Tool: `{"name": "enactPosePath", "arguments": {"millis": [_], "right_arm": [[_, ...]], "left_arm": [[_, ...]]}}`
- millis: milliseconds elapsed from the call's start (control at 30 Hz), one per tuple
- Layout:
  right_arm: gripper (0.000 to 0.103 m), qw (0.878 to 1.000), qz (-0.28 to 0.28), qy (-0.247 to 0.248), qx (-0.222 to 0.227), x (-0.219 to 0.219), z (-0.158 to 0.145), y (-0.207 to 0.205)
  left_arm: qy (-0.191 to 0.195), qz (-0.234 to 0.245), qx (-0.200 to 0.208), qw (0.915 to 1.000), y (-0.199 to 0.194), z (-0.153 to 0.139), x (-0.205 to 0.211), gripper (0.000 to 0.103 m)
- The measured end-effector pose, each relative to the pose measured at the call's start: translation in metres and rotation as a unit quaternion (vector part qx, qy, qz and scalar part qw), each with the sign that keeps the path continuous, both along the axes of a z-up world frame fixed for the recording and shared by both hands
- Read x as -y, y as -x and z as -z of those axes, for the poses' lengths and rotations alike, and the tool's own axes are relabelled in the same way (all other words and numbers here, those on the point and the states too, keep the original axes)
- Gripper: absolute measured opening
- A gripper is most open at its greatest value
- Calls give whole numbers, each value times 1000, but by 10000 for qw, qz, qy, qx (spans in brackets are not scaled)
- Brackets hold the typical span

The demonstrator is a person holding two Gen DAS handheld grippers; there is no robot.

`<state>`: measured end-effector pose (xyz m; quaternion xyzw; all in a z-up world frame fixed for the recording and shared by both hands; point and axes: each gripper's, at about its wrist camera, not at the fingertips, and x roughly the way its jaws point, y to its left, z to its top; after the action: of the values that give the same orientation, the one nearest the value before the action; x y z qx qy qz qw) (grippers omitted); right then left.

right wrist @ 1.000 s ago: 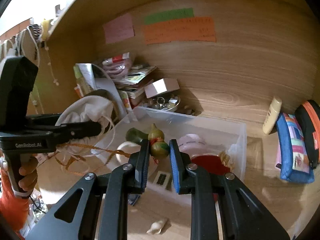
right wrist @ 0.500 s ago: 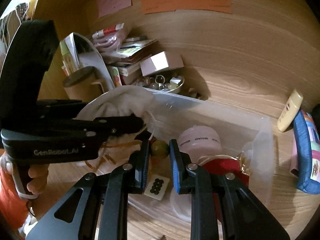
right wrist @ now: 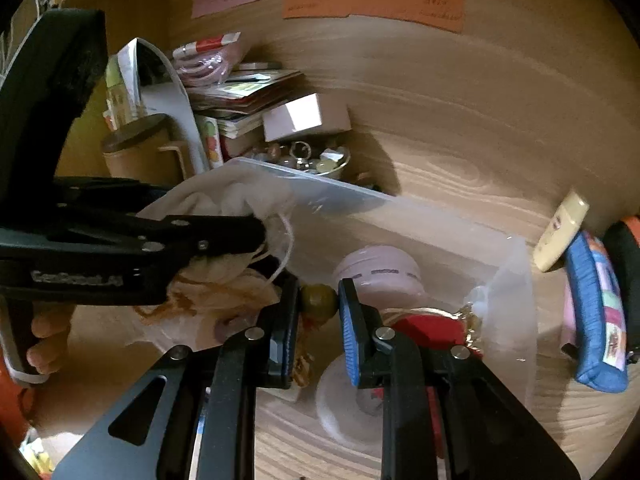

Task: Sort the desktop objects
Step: 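Open both grippers to drop the bag and figurine into the box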

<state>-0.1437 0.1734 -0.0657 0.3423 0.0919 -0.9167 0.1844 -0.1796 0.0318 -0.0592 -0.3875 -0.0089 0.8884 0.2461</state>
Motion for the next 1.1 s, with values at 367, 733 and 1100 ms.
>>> {"name": "enactPosePath", "arguments": {"millis": [367,733,1100], "right_arm": [[49,9996,168,-124,-215,-3,-6,-4],[89,9947,466,-286,-870,-7,-25,-16],[103,9964,234,-61,-811,-14,-37,-22]], "left_arm": [[-24,-139,-57,9999,0,2,8,75],[90,-320,-589,9977,-9,-8,12,97],[-443,-571,-194,9972,-6,-17,39,100]]}}
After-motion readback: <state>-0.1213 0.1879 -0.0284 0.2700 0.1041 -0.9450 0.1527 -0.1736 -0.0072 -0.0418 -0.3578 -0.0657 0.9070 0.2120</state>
